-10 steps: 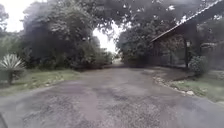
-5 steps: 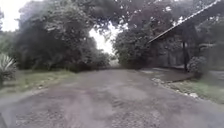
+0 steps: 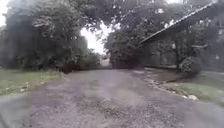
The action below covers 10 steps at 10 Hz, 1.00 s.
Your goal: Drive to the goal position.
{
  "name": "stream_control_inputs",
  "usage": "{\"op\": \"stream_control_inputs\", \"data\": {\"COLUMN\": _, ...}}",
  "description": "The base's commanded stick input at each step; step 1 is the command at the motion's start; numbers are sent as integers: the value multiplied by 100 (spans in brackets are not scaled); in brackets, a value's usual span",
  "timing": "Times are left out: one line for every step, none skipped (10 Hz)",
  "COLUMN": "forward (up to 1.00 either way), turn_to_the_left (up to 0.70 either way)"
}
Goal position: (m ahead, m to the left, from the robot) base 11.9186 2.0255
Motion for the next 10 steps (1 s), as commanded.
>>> {"op": "stream_control_inputs", "data": {"forward": 70, "turn_to_the_left": 0}}
{"op": "stream_control_inputs", "data": {"forward": 70, "turn_to_the_left": 0}}
{"op": "stream_control_inputs", "data": {"forward": 70, "turn_to_the_left": 0}}
{"op": "stream_control_inputs", "data": {"forward": 70, "turn_to_the_left": 0}}
{"op": "stream_control_inputs", "data": {"forward": 70, "turn_to_the_left": 0}}
{"op": "stream_control_inputs", "data": {"forward": 70, "turn_to_the_left": 0}}
{"op": "stream_control_inputs", "data": {"forward": 70, "turn_to_the_left": 0}}
{"op": "stream_control_inputs", "data": {"forward": 70, "turn_to_the_left": 0}}
{"op": "stream_control_inputs", "data": {"forward": 70, "turn_to_the_left": 26}}
{"op": "stream_control_inputs", "data": {"forward": 70, "turn_to_the_left": 35}}
